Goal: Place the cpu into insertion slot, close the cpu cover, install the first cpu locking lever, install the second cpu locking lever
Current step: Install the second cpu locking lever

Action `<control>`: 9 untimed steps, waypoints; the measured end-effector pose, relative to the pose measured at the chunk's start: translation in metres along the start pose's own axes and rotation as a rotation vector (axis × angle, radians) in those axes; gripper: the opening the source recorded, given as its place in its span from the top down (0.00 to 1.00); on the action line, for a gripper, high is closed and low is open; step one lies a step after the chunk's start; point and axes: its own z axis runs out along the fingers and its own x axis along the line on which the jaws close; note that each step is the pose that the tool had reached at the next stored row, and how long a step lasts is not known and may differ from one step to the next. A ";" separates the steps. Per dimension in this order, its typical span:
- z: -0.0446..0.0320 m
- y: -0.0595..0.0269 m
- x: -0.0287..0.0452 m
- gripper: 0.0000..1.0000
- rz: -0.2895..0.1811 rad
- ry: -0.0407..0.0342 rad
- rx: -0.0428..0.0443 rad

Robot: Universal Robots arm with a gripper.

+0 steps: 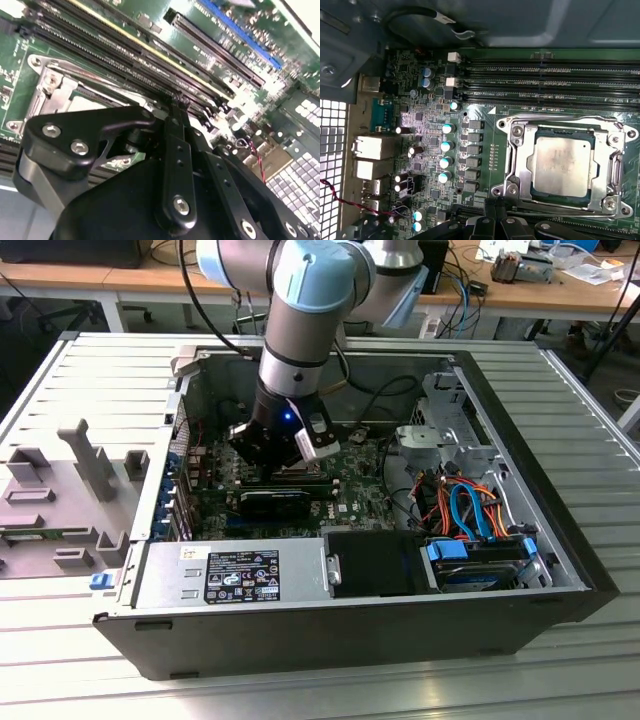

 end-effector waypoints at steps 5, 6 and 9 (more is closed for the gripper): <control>-0.0015 0.0003 0.0005 0.89 -0.003 -0.0012 -0.0016; -0.0016 0.0009 0.0005 0.89 -0.005 -0.0011 -0.0014; -0.0017 0.0026 -0.0003 0.89 -0.011 -0.0015 -0.0015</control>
